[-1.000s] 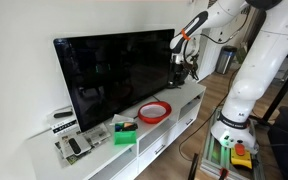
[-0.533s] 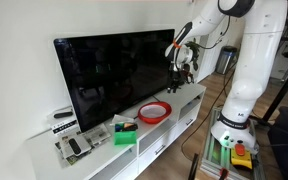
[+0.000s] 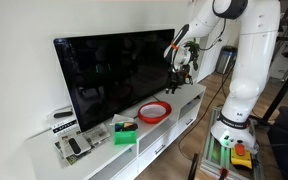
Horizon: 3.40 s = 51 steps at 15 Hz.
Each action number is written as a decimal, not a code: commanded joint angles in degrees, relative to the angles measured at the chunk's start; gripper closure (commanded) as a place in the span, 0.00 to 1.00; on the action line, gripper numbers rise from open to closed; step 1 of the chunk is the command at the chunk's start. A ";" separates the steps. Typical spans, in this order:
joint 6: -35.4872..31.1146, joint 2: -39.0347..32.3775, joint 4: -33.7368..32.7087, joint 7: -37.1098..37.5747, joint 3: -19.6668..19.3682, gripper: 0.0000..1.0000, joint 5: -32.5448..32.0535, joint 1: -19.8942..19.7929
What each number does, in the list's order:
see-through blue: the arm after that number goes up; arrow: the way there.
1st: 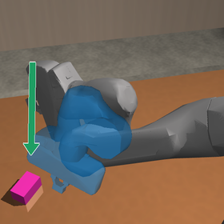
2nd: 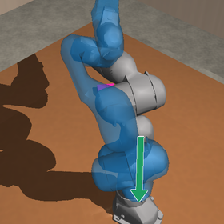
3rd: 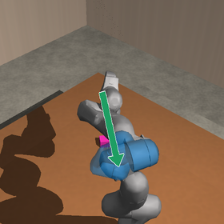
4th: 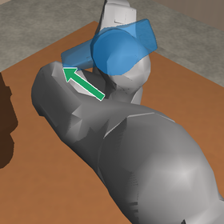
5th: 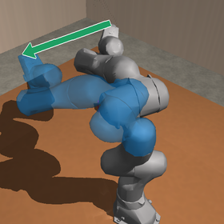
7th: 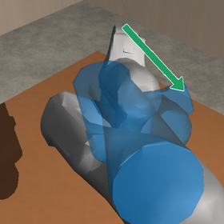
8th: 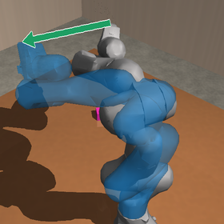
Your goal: Move the red hat to the right
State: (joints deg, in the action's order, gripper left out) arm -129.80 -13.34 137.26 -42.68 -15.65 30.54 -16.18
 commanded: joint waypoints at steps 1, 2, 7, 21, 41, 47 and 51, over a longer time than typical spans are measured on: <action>3.42 -8.20 -7.16 -3.23 3.61 0.00 6.20 -5.05; 3.61 -10.14 -8.48 -3.43 4.44 0.00 7.03 -5.80; 5.16 -18.77 -14.76 -3.80 8.55 0.00 11.31 -8.70; 13.39 -27.50 -25.48 -3.55 10.49 0.84 12.17 -13.70; 31.75 -11.95 -24.56 -5.91 -2.37 0.99 0.21 -22.34; 32.03 -15.08 -30.05 2.74 -2.97 0.99 6.49 -31.23; 30.64 -17.64 -33.93 10.33 -2.44 0.99 11.48 -35.59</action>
State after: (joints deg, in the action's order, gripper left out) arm -99.35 -28.16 107.47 -37.98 -18.98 38.23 -48.83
